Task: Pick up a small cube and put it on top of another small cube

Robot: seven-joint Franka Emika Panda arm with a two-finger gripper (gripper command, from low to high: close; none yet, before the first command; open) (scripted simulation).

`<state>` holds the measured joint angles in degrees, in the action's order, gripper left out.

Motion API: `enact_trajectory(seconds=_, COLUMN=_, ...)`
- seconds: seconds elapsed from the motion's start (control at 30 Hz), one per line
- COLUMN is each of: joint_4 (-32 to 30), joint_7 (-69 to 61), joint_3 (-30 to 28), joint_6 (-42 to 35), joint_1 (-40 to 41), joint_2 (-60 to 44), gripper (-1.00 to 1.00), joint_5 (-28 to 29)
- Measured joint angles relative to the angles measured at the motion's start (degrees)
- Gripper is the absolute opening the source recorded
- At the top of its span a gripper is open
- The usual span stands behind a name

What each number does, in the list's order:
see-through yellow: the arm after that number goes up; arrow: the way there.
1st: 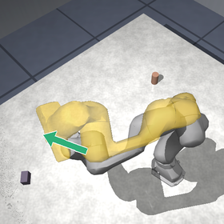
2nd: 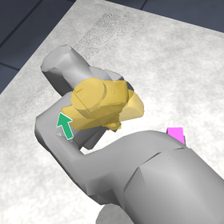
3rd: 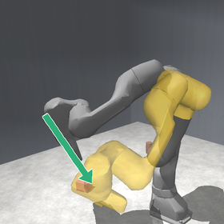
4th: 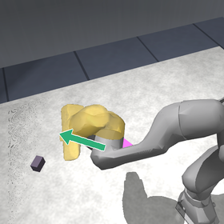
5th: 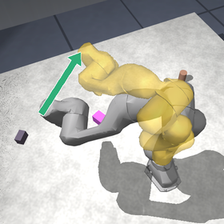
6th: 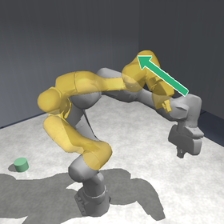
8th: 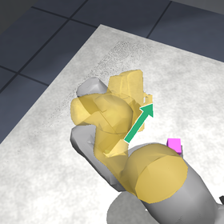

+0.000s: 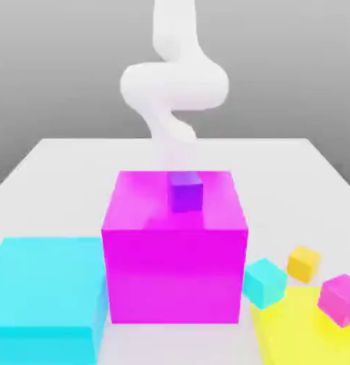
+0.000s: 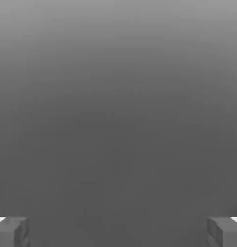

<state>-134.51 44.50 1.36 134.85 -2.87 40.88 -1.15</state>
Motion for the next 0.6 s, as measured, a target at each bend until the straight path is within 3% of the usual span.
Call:
enact_trajectory(seconds=0.37, joint_4=-12.52, joint_7=-4.82, joint_3=9.19, joint_6=14.34, joint_1=-12.5, joint_2=-23.22, gripper=0.0, joint_5=-3.41)
enact_trajectory(seconds=0.6, joint_4=-20.36, joint_7=-3.9, joint_3=16.36, joint_6=23.38, joint_1=-19.61, joint_2=-37.92, gripper=0.0, joint_5=-0.06)
